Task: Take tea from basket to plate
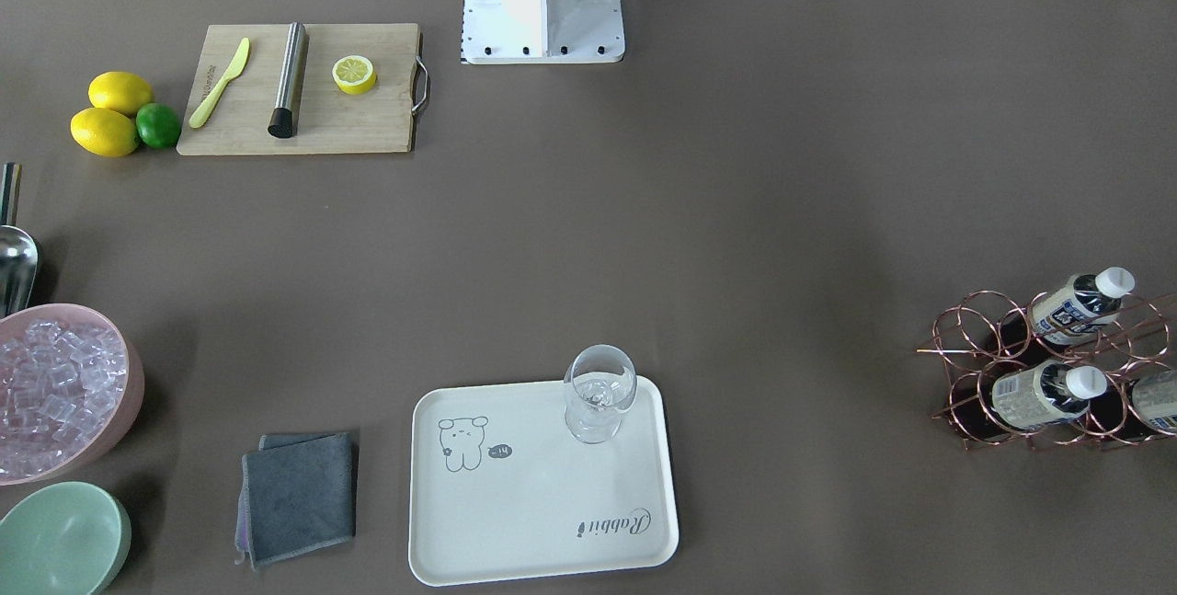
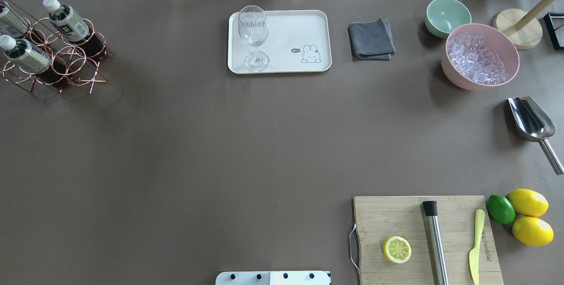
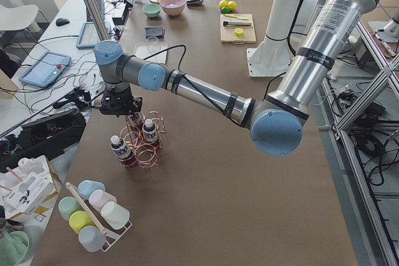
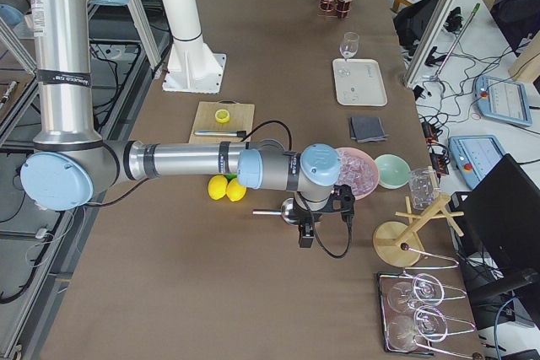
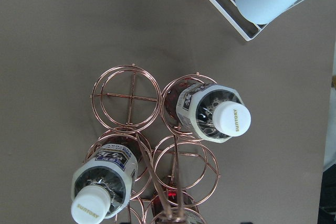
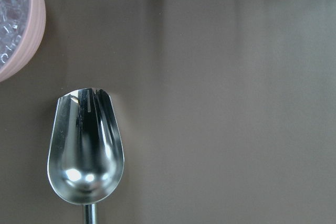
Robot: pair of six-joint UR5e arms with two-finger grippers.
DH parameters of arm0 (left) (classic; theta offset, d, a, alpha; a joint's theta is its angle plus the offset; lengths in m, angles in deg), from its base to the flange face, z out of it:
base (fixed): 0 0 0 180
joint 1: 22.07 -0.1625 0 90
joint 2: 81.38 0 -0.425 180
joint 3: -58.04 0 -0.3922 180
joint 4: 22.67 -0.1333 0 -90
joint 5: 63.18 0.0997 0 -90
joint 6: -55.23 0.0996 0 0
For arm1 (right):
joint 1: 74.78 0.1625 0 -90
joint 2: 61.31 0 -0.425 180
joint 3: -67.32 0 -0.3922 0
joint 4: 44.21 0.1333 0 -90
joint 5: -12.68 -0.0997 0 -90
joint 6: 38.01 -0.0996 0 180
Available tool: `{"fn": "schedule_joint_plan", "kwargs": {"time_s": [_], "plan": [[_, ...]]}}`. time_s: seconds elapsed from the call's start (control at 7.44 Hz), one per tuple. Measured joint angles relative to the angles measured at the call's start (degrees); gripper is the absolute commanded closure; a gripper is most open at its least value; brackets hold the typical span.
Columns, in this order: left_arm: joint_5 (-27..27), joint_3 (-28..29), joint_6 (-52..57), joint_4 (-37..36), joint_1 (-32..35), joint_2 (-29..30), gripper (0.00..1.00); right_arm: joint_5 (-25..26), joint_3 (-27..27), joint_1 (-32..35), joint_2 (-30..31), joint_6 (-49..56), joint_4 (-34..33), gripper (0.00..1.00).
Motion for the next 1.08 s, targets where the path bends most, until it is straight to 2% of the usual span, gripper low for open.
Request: {"fn": "schedule_joint_plan", "kwargs": {"time_s": [0.27,0.4,0.54,0.81,1.08], "plan": [[-0.1,-0.2,-0.1,0.0,-0.1,0.2,0.49,0.1,0.0,0.0,0.0,0.0,0.0,0.00],[-0.1,-0.5,-0.2,-0.2,-0.1,0.4,0.56,0.1,0.0,0.0,0.0,0.0,0.0,0.00],[-0.2,-0.8,-0.8,-0.3,-0.1,0.4,0.65,0.1,0.0,0.0,0.0,0.0,0.0,0.00],[-0.2,-1.5,-2.1,-0.3,-0.7,0.3,1.00,0.1,0.0,0.0,0.0,0.0,0.0,0.00],[-0.1,-2.1,-2.5,-0.3,-1.0,0.1,1.00,0.1,0.0,0.0,0.0,0.0,0.0,0.00]]}}
